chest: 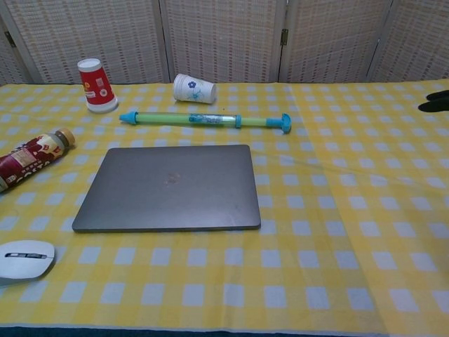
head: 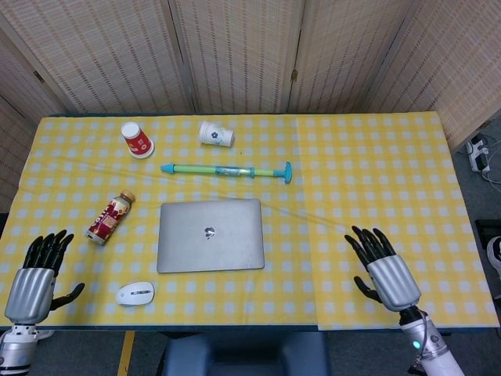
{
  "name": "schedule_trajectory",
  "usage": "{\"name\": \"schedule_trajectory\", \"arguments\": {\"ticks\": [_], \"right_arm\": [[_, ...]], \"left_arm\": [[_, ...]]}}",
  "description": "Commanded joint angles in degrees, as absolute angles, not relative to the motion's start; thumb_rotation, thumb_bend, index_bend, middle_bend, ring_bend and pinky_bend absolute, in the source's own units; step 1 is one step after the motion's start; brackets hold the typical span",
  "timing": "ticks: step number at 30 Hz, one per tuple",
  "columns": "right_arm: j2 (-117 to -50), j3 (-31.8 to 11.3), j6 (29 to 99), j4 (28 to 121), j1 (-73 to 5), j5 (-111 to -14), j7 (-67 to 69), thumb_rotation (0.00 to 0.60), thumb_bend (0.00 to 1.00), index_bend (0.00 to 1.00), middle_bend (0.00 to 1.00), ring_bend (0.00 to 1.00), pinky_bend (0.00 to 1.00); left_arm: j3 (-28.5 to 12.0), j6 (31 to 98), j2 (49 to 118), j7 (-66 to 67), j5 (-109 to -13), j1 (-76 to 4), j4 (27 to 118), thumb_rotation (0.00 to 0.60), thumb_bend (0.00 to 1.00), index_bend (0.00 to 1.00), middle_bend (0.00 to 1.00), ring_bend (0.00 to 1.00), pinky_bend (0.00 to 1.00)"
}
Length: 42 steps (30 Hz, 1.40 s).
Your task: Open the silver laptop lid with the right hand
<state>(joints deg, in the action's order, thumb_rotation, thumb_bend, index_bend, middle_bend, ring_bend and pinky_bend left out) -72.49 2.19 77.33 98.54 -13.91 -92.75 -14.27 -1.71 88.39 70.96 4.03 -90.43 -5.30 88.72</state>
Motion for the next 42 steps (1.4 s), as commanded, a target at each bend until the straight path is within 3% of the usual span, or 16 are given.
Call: {"name": "schedule_trajectory", "arguments": {"ticks": [1, 11, 23, 31, 42], "right_arm": [[-76.9, -0.1, 68.2, 101.2, -20.2, -92.3, -18.4, 0.6, 0.36, 0.0, 0.0, 0.0, 0.0], [-94.1, -9.3, 50.9, 96.5, -34.6, -79.2, -30.5, 0.6, 0.34, 0.0, 0.0, 0.0, 0.0], [-112.8, -15.3, 45.5, 80.2, -48.0, -63.0, -43.4, 0.6, 0.34, 0.0, 0.0, 0.0, 0.0], [-119.5, -17.2, 44.4, 71.1, -54.5, -59.7, -44.2, 0.6, 0.34, 0.0, 0.0, 0.0, 0.0], [-121.4, -17.3, 45.0, 66.2, -57.9, -58.3, -43.4, 0.6, 0.34, 0.0, 0.0, 0.0, 0.0]], "left_arm": [[-1.4, 88.7, 70.6, 3.6, -90.7, -5.0, 88.9, 0.6, 0.24, 0.02, 0.09, 0.05, 0.0], [-0.4, 91.1, 69.4, 2.6, -92.2, -3.6, 89.3, 0.6, 0.24, 0.02, 0.09, 0.05, 0.0], [0.2, 91.5, 68.9, 1.2, -92.3, -2.7, 88.9, 0.6, 0.24, 0.02, 0.09, 0.05, 0.0], [-0.1, 90.8, 69.1, 0.2, -91.5, -2.8, 88.0, 0.6, 0.24, 0.02, 0.09, 0.05, 0.0], [-0.4, 89.9, 69.6, -1.0, -90.5, -2.9, 86.6, 0.6, 0.24, 0.02, 0.09, 0.05, 0.0]]}}
